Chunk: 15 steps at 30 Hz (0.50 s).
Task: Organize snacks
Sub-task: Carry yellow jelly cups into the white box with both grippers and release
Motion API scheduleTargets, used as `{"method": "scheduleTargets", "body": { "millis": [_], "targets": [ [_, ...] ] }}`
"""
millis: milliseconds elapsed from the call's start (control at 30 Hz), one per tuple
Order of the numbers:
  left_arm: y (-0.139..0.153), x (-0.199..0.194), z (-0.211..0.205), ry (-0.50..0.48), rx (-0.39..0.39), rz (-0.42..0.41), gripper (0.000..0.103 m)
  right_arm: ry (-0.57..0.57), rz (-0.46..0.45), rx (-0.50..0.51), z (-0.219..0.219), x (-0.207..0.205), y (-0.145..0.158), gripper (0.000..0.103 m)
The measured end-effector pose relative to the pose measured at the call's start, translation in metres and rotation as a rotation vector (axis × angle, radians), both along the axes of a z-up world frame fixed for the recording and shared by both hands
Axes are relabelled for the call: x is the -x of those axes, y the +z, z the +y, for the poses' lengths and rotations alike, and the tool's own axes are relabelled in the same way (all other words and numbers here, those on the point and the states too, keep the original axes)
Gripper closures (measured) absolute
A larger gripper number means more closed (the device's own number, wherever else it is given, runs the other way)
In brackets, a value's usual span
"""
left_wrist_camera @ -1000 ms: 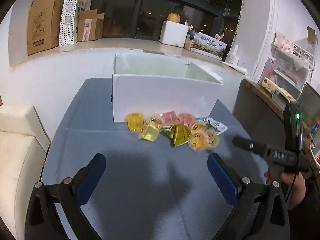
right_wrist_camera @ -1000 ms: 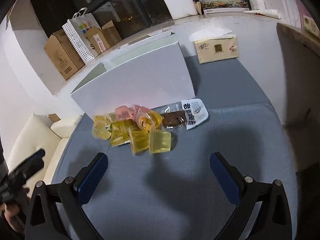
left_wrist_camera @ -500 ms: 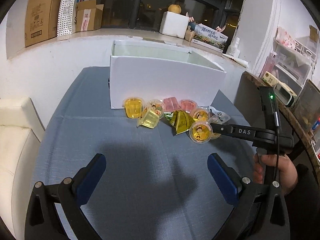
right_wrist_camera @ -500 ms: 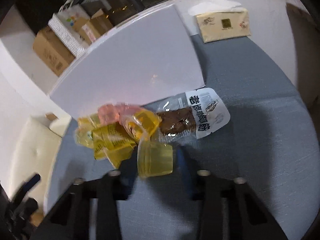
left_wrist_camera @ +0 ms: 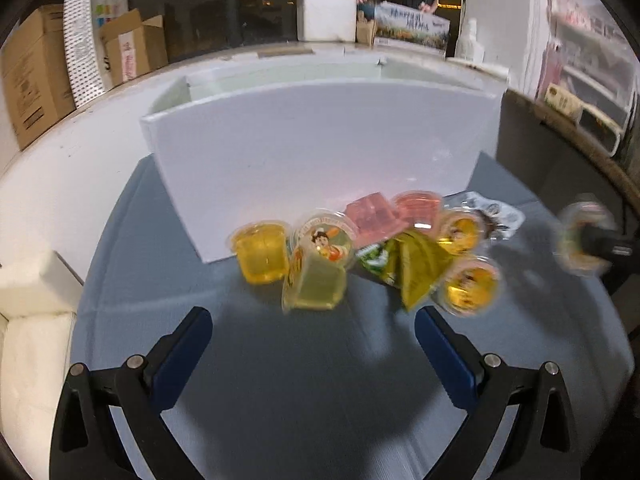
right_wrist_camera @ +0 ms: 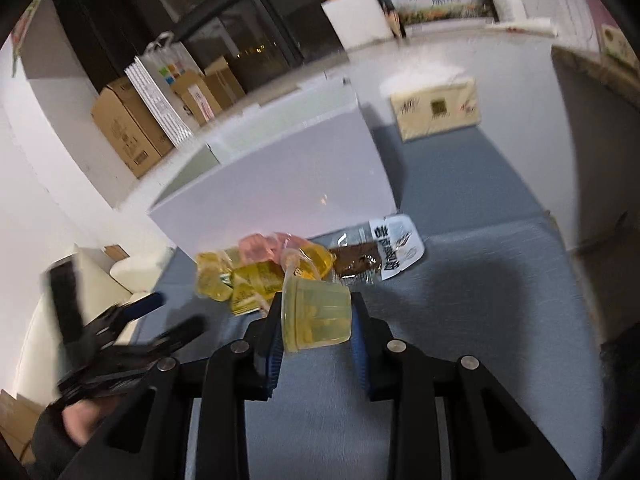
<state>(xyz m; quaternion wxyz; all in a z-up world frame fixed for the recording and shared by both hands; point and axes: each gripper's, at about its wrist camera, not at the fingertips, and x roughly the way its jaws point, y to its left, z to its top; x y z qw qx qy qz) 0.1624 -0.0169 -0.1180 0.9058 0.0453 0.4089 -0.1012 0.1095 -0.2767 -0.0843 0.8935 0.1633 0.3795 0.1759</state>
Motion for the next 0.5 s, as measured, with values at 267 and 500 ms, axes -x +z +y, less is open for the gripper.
{"method": "scheduleTargets", "body": {
  "millis": [267,500],
  "targets": [
    [-0.016,-0.028,0.0,0.026,-0.034,0.047,0.045,0.008,-0.01,-0.012,0.001,0.01,0.007,0.071],
    [-0.008,-0.009,0.006,-0.008,0.06,0.042,0.066,0.031,-0.018,-0.012,0.005,0.015,0.008,0.071]
  ]
}}
